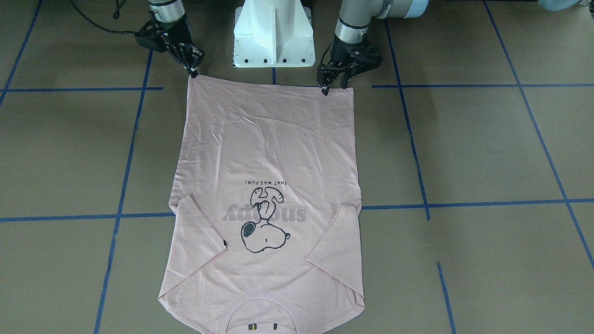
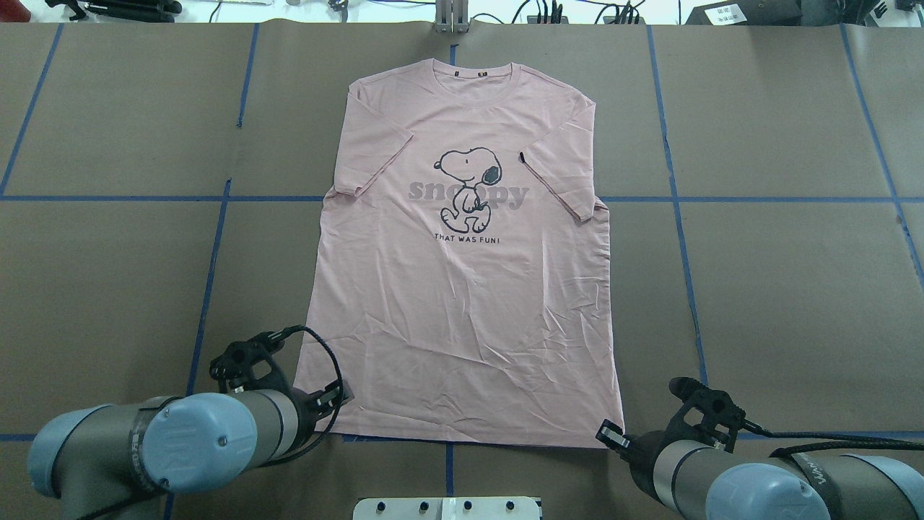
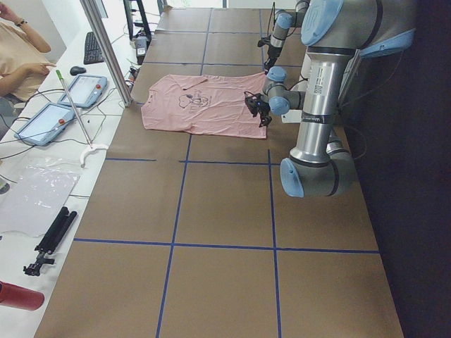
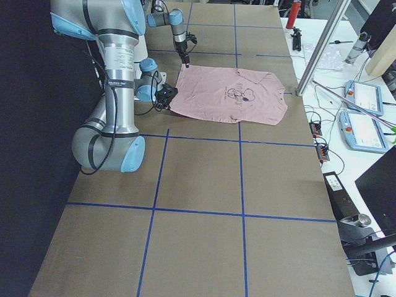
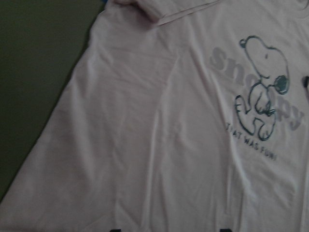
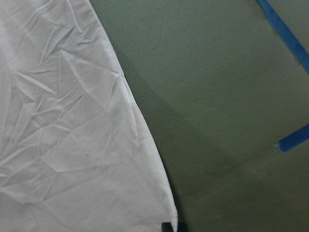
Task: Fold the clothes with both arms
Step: 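Grasp the hem corners with both grippers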
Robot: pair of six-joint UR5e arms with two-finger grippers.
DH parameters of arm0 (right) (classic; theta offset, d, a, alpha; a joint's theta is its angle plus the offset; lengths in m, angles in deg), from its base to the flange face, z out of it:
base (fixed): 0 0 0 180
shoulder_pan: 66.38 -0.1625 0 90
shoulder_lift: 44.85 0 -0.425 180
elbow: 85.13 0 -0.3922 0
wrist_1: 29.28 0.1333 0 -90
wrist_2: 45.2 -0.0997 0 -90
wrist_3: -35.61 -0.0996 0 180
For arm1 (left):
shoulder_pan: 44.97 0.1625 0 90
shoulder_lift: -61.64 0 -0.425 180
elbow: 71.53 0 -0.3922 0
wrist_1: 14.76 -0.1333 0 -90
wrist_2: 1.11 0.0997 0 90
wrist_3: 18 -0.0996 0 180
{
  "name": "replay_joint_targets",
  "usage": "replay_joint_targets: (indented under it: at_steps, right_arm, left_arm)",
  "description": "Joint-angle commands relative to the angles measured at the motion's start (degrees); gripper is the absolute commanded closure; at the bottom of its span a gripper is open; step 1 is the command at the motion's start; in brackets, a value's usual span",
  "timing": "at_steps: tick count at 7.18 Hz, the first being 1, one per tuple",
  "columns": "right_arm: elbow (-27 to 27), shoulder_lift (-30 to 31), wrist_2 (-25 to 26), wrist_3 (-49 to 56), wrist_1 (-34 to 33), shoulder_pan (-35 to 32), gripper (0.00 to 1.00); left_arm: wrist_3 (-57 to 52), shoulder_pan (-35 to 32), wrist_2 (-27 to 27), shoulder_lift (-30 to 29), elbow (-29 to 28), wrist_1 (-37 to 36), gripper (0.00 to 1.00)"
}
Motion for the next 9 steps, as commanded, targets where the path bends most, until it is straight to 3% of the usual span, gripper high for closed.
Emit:
replay_joint_targets:
  at_steps: [1,3,6,9]
  right_arm:
    - [0.1,-0.2,0.1,0.0,0.0,0.2,1.00]
    - [0.1,-0.3,0.1,0.0,0.0,0.2,1.00]
    - [0.1,-0.1,0.1,0.0,0.0,0.1,1.00]
    - [0.1,0.1,0.1,0.0,0.0,0.0,1.00]
  left_arm:
    - [4.2,3.6,0.7,3.0,0.1,-0.8,0.36]
    - [3.9,3.6,0.7,2.9,0.5,-0.8,0.41]
    - [3.4,0.9,0.8,2.6,2.5,-0.7,0.41]
    - [3.4,0.8,2.0,2.6,1.3,-0.7,0.35]
